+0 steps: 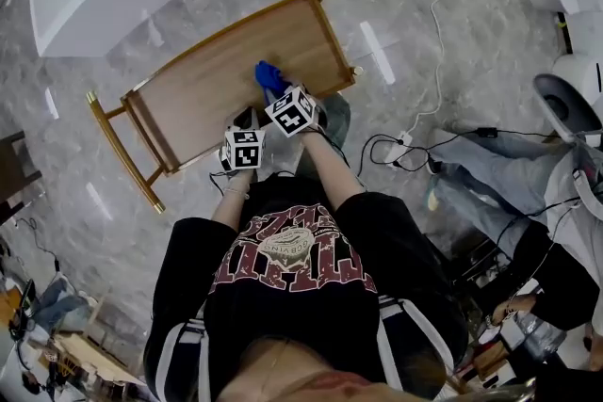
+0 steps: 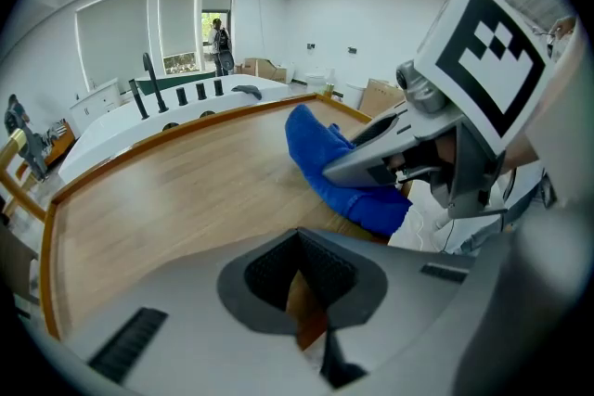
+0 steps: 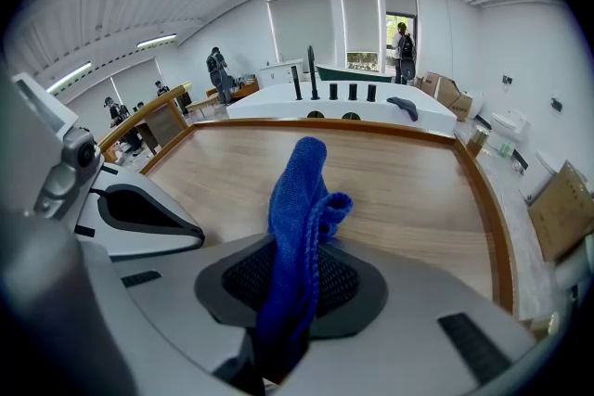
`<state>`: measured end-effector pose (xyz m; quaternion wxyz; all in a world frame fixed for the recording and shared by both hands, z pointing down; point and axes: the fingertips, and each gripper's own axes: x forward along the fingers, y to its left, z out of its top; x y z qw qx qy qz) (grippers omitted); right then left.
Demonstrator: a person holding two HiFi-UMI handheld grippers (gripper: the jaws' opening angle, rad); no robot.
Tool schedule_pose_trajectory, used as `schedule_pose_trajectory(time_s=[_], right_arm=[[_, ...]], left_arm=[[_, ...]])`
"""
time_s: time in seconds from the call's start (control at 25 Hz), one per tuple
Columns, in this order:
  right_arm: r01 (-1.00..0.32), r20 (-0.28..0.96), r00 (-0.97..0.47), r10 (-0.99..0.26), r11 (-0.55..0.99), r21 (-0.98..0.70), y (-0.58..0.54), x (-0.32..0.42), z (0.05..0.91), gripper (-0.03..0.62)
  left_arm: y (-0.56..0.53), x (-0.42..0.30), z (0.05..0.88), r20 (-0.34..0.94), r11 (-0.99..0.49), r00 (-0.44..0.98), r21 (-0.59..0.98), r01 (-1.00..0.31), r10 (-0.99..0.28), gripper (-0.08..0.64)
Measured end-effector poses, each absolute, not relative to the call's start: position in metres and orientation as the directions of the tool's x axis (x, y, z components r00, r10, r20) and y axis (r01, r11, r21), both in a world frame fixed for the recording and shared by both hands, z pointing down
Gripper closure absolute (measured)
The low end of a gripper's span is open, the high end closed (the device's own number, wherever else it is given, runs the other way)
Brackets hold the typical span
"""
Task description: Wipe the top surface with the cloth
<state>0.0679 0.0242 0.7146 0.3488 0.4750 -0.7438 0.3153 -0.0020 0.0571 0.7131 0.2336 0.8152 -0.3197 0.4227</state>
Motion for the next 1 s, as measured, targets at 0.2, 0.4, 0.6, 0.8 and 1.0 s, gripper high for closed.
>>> schedule_pose_trajectory(time_s=[0.2,0.4,0.6,0.8,1.0], right_arm=[[-0.935,0.820,-0.289,-0.493,0.331,-0.130,0.025,0.081,0.715,0.502],[-0.943,0.822,-0.267,-0.503,0.312,-0.115,0.027,0.097,0.714,0.502],[-0.950,0.821,-0.252,-0.512,0.293,-0.109,0.026,0.108,0.714,0.502],[-0.959,0.825,-0.229,-0.516,0.265,-0.100,0.030,0.124,0.715,0.503],[-0.966,0.832,-0.203,-0.516,0.246,-0.083,0.031,0.143,0.716,0.502]], left_arm=[[0.058,0.005,0.716,0.843,-0.696,0.441,0.115,-0.709,-0.310,0.512],[0.058,0.016,0.716,0.842,-0.711,0.452,0.124,-0.693,-0.294,0.512],[0.058,0.026,0.718,0.844,-0.728,0.459,0.127,-0.674,-0.278,0.512],[0.059,0.040,0.721,0.842,-0.747,0.472,0.133,-0.651,-0.262,0.512],[0.057,0.042,0.725,0.841,-0.739,0.470,0.133,-0.661,-0.269,0.512]])
